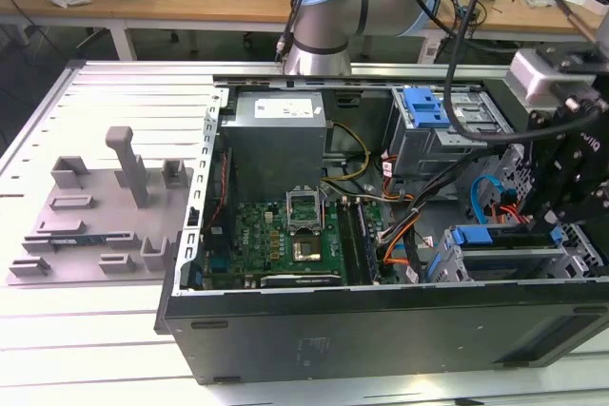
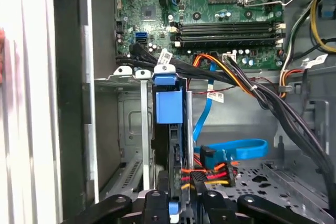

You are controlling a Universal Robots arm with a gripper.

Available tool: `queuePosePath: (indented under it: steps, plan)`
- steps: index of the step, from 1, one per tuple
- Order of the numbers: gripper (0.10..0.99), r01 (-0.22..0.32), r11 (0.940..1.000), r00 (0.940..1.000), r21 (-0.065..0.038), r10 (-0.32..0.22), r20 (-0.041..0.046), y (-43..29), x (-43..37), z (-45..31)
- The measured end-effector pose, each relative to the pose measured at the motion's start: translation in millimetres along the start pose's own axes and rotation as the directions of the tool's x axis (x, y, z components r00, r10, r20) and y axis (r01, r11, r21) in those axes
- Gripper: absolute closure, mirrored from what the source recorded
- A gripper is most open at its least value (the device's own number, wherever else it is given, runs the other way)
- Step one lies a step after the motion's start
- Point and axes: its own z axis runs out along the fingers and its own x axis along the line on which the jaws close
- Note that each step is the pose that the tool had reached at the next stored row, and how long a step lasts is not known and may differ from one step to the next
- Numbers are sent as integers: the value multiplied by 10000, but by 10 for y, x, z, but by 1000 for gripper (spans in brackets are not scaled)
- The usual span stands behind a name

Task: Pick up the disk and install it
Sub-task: 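Insert the first disk wire, then insert the second disk wire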

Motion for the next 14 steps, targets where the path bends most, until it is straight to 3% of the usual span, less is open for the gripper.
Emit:
queuePosePath:
  steps: [3, 14]
  plan:
    - [784, -1, 10000, 10000, 7, 1, -1, -1, 8, -140]
    - [784, -1, 10000, 10000, 9, 1, 1, -1, 9, -156]
